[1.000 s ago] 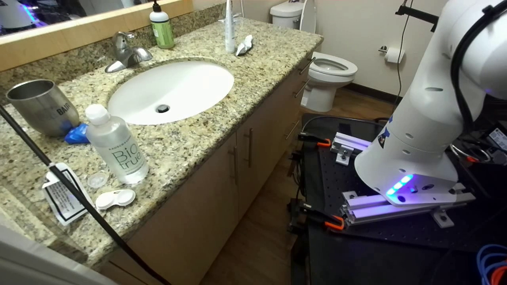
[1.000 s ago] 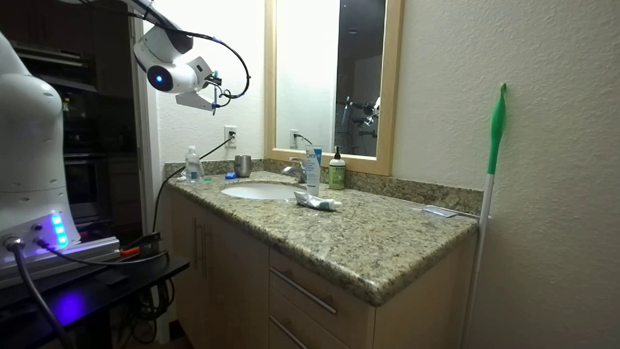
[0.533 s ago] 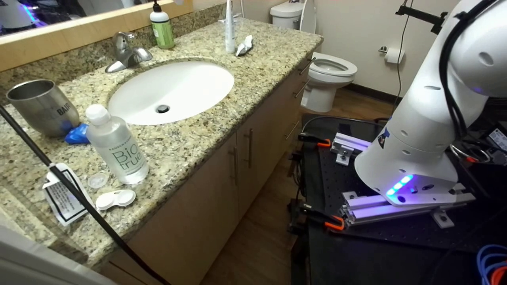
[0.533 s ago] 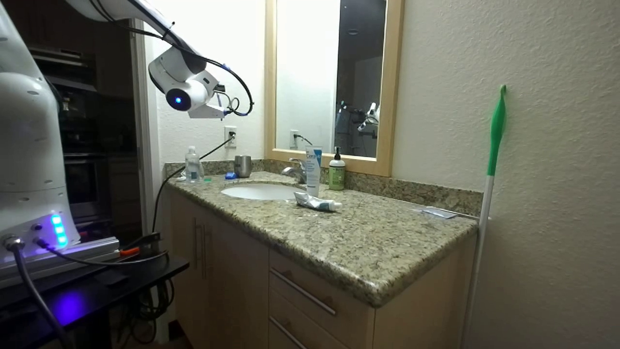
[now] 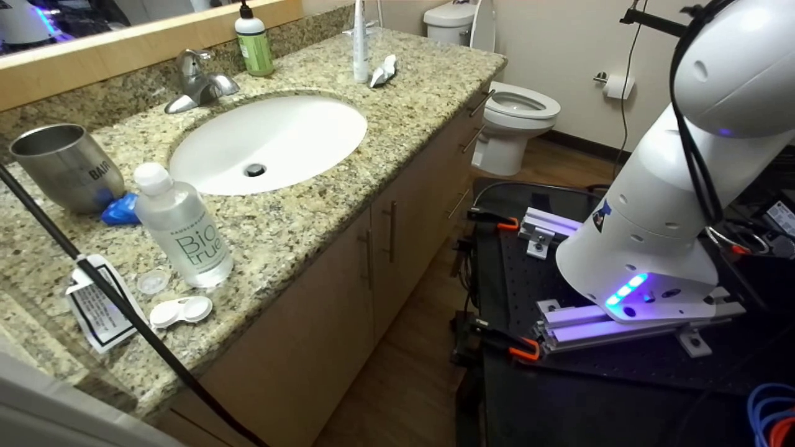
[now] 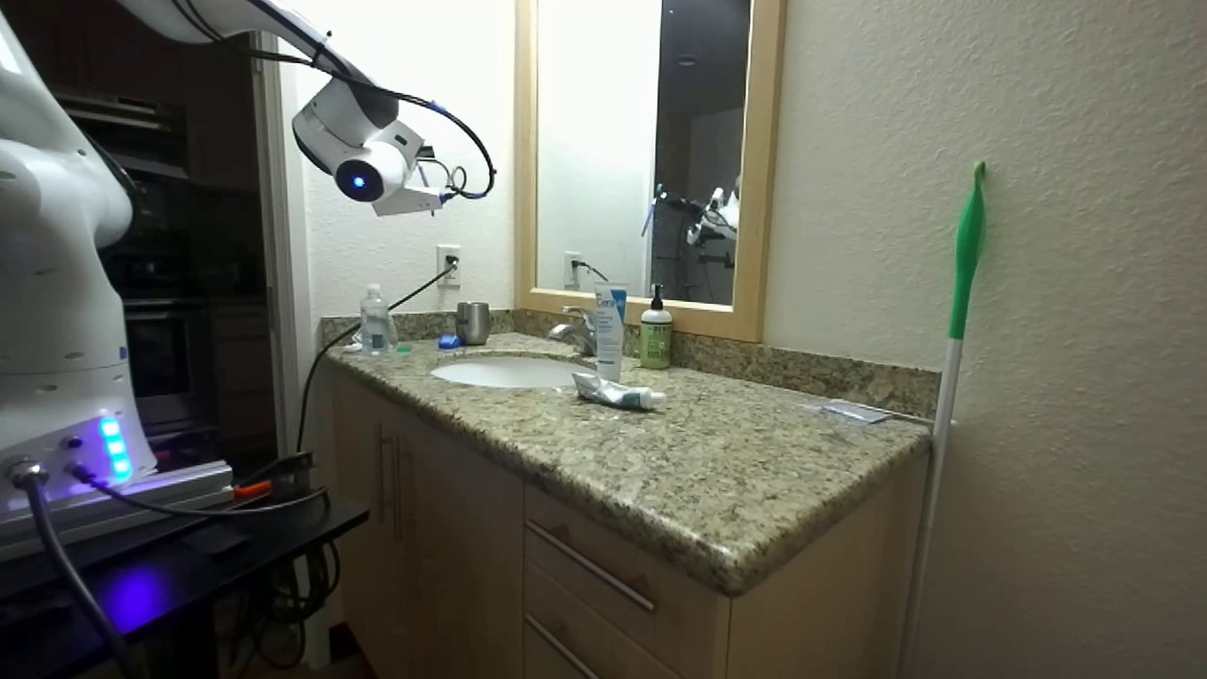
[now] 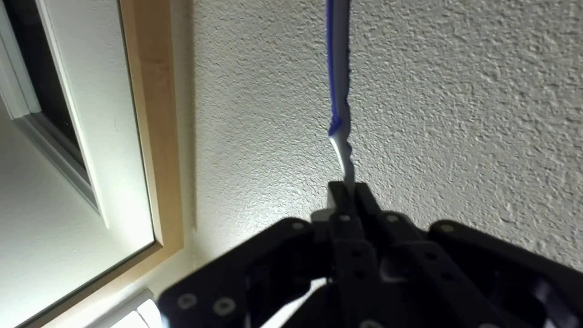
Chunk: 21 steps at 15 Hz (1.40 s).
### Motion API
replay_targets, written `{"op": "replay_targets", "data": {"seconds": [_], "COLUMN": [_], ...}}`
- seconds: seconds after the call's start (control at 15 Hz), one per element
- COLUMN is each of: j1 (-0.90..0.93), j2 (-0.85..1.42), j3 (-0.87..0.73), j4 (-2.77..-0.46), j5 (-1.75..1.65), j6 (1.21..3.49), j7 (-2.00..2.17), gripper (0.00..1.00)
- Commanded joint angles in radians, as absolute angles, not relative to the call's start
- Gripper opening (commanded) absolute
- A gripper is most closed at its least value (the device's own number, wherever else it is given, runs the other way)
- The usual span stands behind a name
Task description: Pick the toothbrush and put it in the cup
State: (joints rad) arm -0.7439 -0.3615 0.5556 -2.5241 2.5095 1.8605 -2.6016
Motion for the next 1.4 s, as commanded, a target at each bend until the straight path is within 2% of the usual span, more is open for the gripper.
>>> {"op": "replay_targets", "data": {"seconds": [0.0, 0.33, 0.47, 0.67, 0.73, 1.07, 1.13, 1.27, 1.33], "j1": [-0.824, -1.056, -1.106, -1.094, -1.079, -1.079, -1.075, -1.062, -1.046], "j2": [-0.334, -0.216, -0.103, 0.053, -0.084, 0.038, 0.059, 0.095, -0.007], "j3": [0.625, 0.887, 0.988, 1.038, 1.000, 1.015, 1.014, 1.012, 0.979], "j4": [-2.483, -2.256, -2.157, -2.002, -2.120, -2.022, -2.024, -2.027, -2.095], "j5": [2.521, 2.587, 2.611, 2.605, 2.604, 2.603, 2.603, 2.602, 2.582], "j6": [1.937, 2.246, 2.417, 2.663, 2.541, 2.630, 2.632, 2.620, 2.559], "j7": [-2.601, -2.597, -2.610, -2.587, -2.571, -2.569, -2.605, -2.675, -2.601], "gripper": [0.01, 0.01, 0.01, 0.01, 0.06, 0.06, 0.01, 0.01, 0.01]}}
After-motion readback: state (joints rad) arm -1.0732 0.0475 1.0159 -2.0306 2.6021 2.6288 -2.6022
